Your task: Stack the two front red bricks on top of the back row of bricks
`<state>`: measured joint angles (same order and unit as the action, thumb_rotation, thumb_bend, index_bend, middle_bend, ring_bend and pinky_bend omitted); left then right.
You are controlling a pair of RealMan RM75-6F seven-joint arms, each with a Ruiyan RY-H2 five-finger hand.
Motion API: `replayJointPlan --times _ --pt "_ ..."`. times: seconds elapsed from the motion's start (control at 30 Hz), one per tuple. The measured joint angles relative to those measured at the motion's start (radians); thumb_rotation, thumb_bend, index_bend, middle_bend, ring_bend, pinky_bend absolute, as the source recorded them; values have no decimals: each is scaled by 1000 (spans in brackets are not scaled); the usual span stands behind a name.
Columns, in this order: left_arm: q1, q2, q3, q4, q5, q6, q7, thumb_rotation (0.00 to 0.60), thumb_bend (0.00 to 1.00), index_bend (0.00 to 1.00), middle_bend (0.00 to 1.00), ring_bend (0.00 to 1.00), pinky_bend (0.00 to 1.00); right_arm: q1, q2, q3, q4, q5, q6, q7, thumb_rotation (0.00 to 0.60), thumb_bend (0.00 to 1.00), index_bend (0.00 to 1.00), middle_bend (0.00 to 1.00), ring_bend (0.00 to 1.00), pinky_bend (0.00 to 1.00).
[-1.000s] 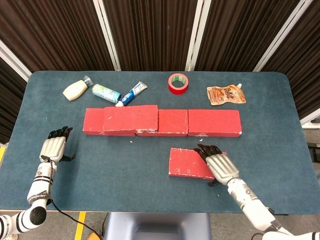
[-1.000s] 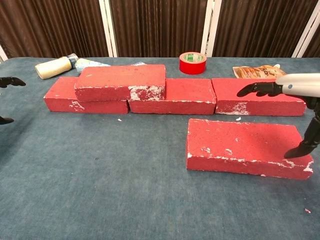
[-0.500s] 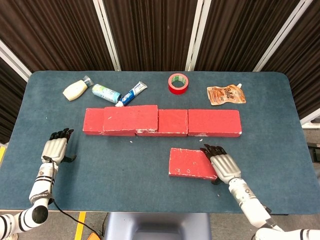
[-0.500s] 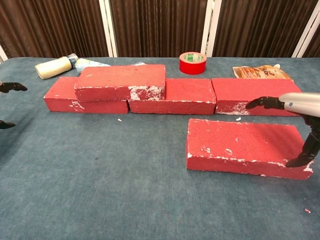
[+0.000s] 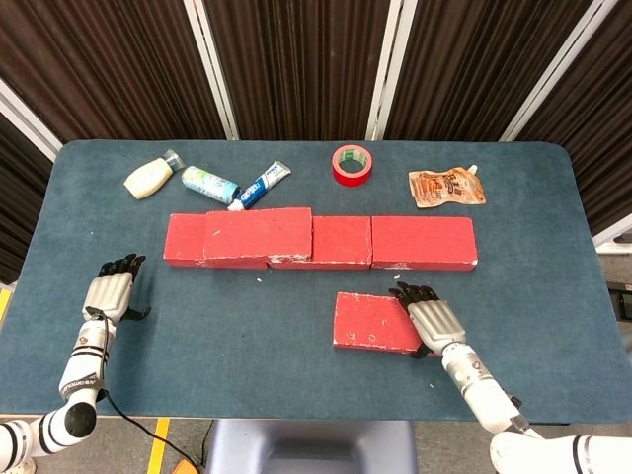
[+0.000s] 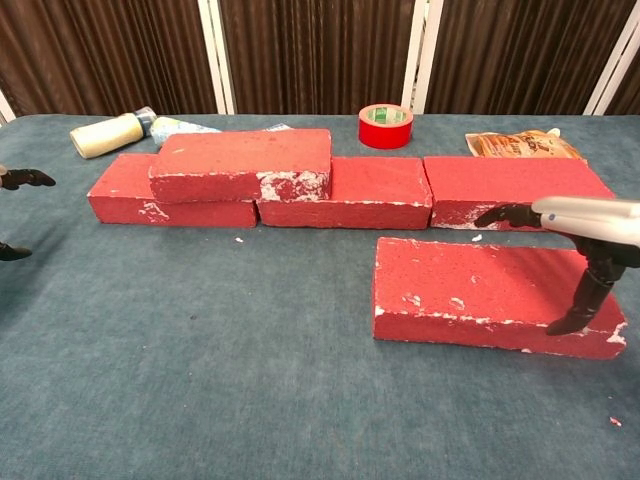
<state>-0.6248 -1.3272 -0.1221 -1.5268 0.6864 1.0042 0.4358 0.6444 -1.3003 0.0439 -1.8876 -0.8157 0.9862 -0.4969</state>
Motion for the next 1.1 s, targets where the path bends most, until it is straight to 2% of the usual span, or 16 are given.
replayJointPlan --times 0.77,0.97,1.1 --pt "15 -6 0 49 11 -30 -33 600 275 0 0 0 36 64 -65 -3 33 63 -9 -36 600 0 0 1 0 0" --pt "18 -2 -1 44 17 -28 -34 600 278 0 0 0 35 75 -72 -14 33 85 -3 -59 600 0 0 49 3 0" --pt "21 -3 0 50 21 -32 -42 600 277 0 0 0 35 84 -80 -22 32 95 2 -75 600 0 0 102 59 0"
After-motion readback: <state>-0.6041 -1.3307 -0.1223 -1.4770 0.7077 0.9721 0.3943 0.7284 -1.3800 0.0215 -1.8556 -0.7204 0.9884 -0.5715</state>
